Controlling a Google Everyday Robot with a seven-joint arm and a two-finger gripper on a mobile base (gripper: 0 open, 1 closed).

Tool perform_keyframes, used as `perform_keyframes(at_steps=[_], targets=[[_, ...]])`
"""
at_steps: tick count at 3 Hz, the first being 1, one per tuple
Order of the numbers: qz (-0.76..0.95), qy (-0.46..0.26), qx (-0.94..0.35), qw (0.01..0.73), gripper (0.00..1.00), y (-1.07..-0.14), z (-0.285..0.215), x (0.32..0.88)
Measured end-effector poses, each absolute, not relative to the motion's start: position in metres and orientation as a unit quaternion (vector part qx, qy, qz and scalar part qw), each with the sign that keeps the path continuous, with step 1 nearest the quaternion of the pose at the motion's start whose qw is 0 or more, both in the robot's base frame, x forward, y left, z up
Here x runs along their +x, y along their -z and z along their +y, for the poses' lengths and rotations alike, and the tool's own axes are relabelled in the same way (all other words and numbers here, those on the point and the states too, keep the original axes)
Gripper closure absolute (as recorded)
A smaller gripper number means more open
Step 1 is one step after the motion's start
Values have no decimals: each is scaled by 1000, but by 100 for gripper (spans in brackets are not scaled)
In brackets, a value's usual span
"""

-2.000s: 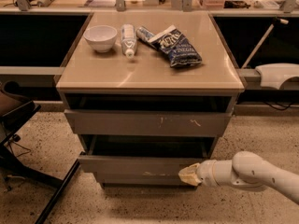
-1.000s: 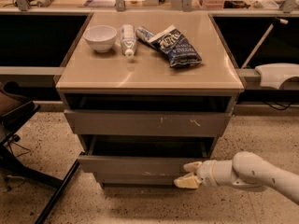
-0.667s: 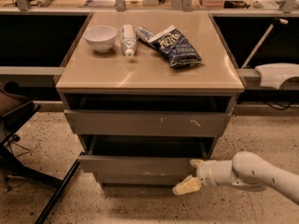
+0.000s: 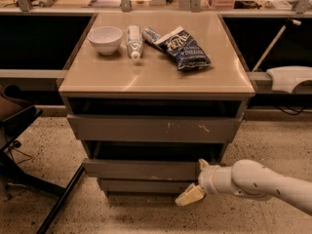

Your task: Open middle drawer

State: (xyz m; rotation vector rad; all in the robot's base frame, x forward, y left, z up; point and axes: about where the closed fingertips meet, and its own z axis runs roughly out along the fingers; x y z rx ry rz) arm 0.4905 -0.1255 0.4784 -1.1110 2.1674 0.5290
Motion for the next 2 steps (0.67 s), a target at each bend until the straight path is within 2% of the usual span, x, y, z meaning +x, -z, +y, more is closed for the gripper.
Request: perform_keyframes(at_steps=[1, 2], targets=[[810, -134, -457, 343, 0, -493, -113, 490], [810, -110, -446, 364, 0, -497, -118, 502]])
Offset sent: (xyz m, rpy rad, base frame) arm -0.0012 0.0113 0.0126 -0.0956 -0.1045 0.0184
